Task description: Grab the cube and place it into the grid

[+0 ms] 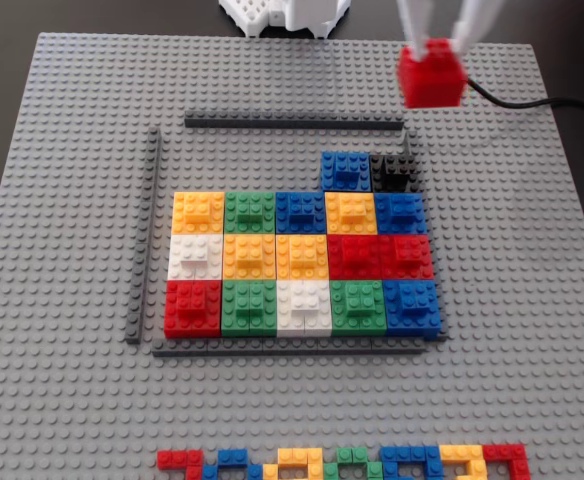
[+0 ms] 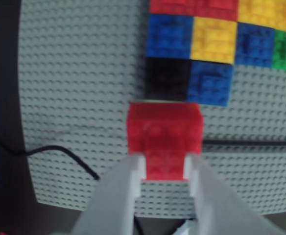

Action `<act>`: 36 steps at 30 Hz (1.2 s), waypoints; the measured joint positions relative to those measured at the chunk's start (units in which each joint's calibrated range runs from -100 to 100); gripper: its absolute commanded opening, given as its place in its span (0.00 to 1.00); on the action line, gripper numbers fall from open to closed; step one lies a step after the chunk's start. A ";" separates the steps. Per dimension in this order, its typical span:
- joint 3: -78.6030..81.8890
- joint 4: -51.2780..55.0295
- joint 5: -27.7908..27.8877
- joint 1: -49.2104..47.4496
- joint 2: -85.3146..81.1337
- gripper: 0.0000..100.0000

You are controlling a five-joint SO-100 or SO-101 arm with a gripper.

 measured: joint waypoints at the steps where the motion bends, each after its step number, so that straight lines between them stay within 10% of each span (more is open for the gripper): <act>1: 1.15 0.00 0.59 1.17 -0.76 0.03; 36: 36.19 -16.95 11.92 20.71 -6.53 0.03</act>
